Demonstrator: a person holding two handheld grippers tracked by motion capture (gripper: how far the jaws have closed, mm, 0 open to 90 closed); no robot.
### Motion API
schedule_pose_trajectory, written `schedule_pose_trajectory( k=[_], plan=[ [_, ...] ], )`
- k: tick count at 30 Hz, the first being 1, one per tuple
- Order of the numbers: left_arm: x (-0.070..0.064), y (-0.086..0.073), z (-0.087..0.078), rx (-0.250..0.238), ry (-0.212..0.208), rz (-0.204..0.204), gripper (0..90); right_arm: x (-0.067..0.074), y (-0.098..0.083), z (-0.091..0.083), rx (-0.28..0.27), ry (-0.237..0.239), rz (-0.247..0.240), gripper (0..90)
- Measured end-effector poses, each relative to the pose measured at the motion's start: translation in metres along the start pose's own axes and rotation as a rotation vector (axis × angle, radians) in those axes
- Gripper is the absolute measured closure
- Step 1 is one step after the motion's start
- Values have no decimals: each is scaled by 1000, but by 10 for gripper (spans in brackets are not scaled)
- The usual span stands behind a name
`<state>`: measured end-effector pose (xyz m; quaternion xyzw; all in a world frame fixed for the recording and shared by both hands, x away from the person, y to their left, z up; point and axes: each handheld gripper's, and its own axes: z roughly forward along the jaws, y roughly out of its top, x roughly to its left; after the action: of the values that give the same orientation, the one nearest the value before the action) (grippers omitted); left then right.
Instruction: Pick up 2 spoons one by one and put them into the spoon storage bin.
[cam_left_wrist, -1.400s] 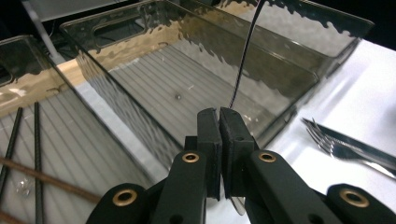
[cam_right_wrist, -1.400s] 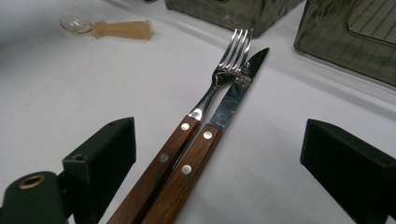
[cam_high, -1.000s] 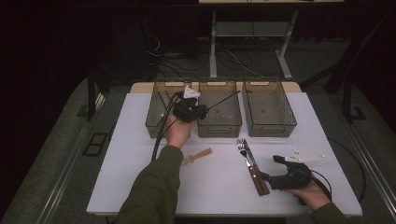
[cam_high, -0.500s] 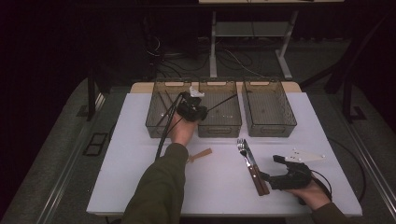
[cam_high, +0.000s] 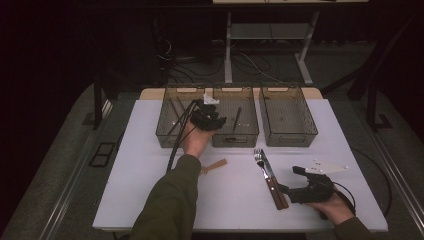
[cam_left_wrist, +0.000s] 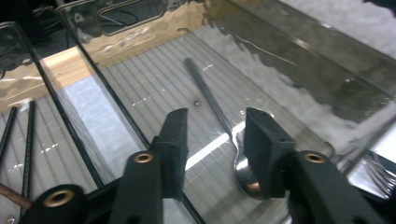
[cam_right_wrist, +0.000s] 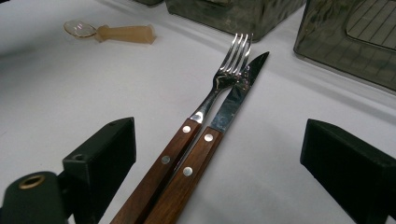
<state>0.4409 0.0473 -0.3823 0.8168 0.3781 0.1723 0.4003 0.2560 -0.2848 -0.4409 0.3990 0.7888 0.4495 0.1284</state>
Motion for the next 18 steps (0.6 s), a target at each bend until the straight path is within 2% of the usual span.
schedule_pose_trajectory(
  k=[3, 8, 13, 15, 16, 17, 18],
  plan=[
    [-2, 0, -8, -8, -26, 34, 522, 0, 0, 0, 0, -1, 1, 101],
    [-2, -4, -24, -15, -97, 52, 438, 0, 0, 0, 2, -3, 1, 101],
    [-8, -17, -42, -27, -158, 73, 369, 1, 0, 0, -1, -3, 3, 101],
    [-9, -24, -49, -30, -170, 72, 345, 0, 0, 0, 2, -5, 3, 101],
    [-8, -26, -52, -17, -175, 90, 330, 0, 0, 0, 1, -4, 2, 101],
    [-10, -29, -55, -27, -179, 73, 323, 1, 0, 0, 0, -4, 2, 101],
    [-10, -33, -60, -26, -183, 82, 317, 1, 0, 0, 0, -3, 2, 101]
  ],
)
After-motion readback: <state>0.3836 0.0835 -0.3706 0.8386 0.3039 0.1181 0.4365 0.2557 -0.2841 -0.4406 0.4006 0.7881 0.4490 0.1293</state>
